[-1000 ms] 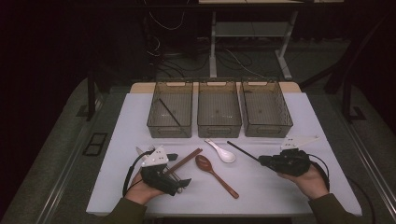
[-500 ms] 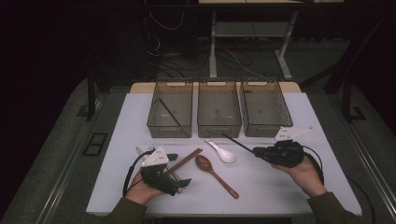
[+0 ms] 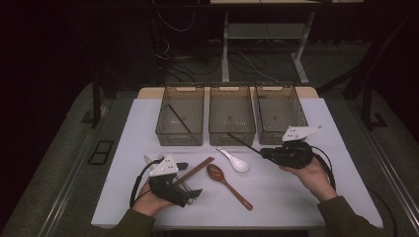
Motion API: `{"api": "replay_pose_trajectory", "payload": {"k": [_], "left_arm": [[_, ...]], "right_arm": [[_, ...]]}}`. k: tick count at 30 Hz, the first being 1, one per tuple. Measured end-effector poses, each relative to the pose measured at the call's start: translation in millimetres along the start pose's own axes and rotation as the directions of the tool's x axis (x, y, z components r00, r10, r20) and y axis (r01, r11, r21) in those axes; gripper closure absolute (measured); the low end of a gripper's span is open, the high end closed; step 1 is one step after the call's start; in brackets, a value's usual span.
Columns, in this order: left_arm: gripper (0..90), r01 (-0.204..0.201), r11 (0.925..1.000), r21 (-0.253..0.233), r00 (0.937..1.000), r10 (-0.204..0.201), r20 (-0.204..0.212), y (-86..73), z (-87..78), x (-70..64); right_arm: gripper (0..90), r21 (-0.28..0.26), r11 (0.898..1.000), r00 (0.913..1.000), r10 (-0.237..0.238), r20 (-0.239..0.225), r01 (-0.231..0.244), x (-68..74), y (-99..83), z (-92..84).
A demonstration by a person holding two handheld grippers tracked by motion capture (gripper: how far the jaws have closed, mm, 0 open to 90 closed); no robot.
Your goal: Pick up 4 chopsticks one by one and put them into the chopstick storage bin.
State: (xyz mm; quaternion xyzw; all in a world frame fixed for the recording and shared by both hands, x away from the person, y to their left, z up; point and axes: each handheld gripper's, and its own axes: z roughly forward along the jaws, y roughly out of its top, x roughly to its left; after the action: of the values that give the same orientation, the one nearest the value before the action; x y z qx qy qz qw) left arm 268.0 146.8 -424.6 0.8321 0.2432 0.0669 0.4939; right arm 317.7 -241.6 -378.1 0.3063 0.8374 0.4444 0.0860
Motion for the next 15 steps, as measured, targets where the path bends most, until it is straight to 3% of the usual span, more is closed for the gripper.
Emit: {"api": "replay_pose_trajectory", "payload": {"k": [15], "left_arm": [[0.0, 0.001, 1.0000, 0.000, 1.0000, -0.001, 0.001, 0.0, 0.0, 0.0]], "right_arm": [[85.9, -0.013, 1.000, 0.9998, -0.018, -0.012, 0.018, -1.4, 26.4, 20.2]]}}
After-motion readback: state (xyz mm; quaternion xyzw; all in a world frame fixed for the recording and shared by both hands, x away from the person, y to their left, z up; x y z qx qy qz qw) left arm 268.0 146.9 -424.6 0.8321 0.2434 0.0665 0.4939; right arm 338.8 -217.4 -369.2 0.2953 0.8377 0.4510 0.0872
